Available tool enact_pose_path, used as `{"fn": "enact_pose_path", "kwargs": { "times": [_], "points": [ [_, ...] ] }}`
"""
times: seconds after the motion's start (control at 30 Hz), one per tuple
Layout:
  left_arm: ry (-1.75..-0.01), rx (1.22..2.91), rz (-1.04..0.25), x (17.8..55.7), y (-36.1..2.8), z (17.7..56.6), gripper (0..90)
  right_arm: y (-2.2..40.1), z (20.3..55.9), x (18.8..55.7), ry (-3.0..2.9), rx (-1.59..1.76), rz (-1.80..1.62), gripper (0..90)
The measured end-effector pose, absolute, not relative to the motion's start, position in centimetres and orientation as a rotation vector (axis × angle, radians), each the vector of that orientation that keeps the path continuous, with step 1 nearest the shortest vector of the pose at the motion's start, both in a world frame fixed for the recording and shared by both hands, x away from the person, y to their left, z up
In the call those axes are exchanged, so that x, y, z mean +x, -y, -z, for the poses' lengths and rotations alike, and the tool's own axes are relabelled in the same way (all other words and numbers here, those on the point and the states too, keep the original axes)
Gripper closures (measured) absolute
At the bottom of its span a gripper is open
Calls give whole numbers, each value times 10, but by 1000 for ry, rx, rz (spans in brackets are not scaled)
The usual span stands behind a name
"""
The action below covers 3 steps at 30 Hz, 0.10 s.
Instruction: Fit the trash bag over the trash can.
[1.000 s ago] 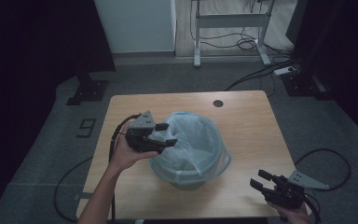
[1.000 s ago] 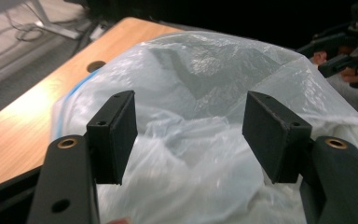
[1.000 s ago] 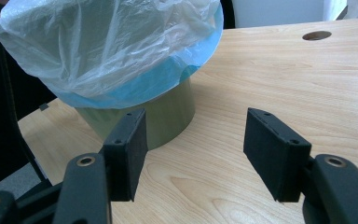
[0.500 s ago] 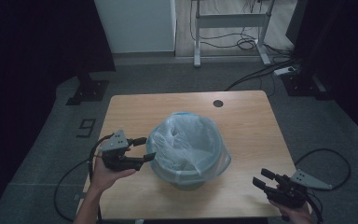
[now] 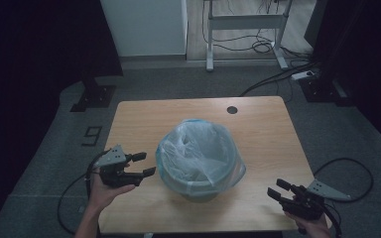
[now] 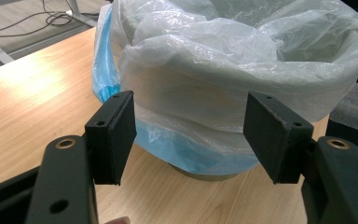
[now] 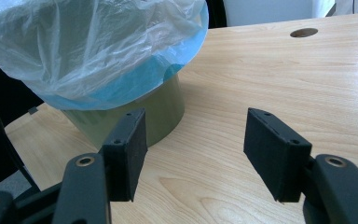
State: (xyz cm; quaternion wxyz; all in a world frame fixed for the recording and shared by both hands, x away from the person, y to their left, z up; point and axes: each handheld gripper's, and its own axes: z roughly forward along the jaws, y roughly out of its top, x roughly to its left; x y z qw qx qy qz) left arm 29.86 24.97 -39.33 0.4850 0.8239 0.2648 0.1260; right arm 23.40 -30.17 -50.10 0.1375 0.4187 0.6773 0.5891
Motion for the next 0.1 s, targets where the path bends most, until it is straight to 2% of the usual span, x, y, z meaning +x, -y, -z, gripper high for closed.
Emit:
{"fn": "enact_pose_path", "kwargs": {
  "times": [0.1],
  "points": [
    [-648,2005,-305,299,-249,395,340,303,501,233,-1960,1209,-1703,385]
  ]
}}
